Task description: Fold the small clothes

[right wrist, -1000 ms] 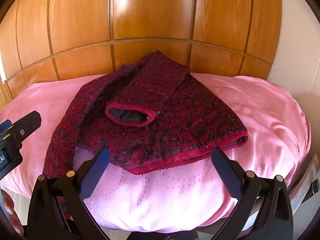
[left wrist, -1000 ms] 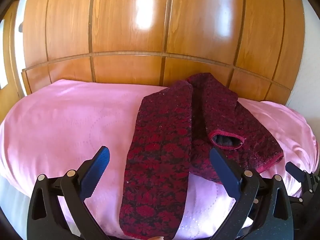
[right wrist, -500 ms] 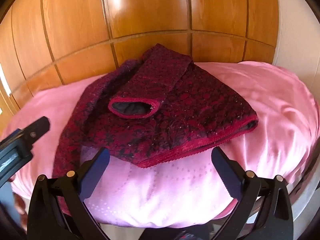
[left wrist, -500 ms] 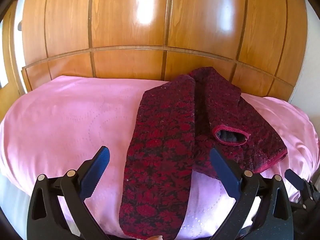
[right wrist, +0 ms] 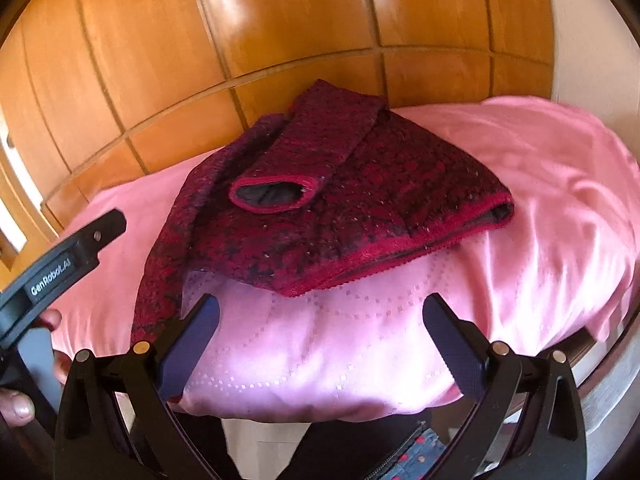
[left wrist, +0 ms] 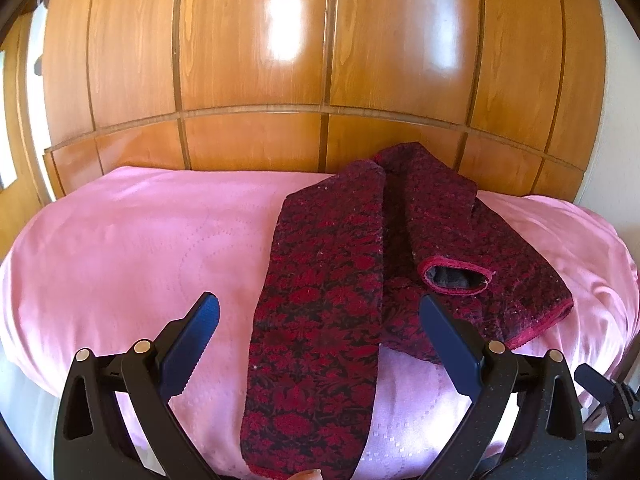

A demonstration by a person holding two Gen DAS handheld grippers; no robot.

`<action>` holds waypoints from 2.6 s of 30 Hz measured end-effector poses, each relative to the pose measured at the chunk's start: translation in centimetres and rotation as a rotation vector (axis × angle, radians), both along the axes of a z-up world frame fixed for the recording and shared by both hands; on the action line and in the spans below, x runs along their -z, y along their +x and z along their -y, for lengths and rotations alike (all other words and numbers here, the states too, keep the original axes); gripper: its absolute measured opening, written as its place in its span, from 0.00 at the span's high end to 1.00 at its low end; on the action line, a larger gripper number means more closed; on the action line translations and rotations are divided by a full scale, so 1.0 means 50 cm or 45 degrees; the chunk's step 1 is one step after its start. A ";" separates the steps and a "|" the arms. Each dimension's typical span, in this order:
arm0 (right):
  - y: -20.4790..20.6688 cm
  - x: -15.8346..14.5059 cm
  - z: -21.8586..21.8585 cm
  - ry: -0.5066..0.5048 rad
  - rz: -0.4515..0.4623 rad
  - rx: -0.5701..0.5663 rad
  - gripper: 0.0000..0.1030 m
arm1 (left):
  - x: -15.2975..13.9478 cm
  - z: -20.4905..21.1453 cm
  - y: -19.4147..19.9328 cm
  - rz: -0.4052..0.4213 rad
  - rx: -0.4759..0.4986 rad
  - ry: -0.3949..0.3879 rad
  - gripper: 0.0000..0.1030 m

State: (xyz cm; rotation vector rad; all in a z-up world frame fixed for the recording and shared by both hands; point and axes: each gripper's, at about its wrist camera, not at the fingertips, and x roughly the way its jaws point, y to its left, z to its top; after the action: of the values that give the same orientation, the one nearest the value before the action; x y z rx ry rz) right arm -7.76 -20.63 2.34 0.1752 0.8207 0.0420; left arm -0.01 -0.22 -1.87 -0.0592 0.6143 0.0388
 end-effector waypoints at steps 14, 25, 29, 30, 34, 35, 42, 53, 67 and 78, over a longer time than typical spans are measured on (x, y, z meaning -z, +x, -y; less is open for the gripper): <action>0.077 -0.072 0.021 -0.199 0.231 0.135 0.02 | -0.002 -0.001 0.014 -0.026 -0.009 0.017 0.04; 0.072 -0.049 -0.006 -0.209 0.210 0.085 0.02 | 0.001 -0.004 0.029 -0.029 0.000 0.035 0.04; 0.071 -0.053 -0.009 -0.210 0.220 0.067 0.02 | 0.001 -0.009 0.024 -0.029 -0.007 0.021 0.04; 0.072 -0.052 -0.011 -0.207 0.217 0.062 0.02 | 0.001 -0.011 0.023 -0.028 -0.008 0.018 0.04; 0.073 -0.047 -0.014 -0.203 0.201 0.050 0.02 | 0.001 -0.012 0.021 -0.034 -0.009 0.008 0.04; 0.074 -0.046 -0.013 -0.199 0.197 0.051 0.02 | 0.001 -0.012 0.021 -0.038 -0.010 0.008 0.04; 0.081 -0.039 -0.011 -0.192 0.172 0.041 0.02 | 0.005 -0.009 0.031 -0.061 -0.011 0.021 0.04; 0.098 -0.028 -0.009 -0.184 0.148 0.021 0.02 | 0.016 -0.007 0.047 -0.092 -0.001 0.018 0.04; 0.193 -0.005 -0.016 -0.177 0.140 -0.240 0.02 | 0.078 -0.026 0.087 -0.230 0.319 0.066 0.04; 0.323 0.097 -0.094 -0.525 0.048 -0.511 0.88 | 0.165 -0.007 0.098 -0.403 0.407 0.082 0.67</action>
State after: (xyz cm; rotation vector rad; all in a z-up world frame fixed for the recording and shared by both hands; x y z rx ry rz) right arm 8.39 -15.92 -2.50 -0.3797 0.8000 0.2508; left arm 4.90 0.13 -10.15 0.1104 0.9319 -0.2455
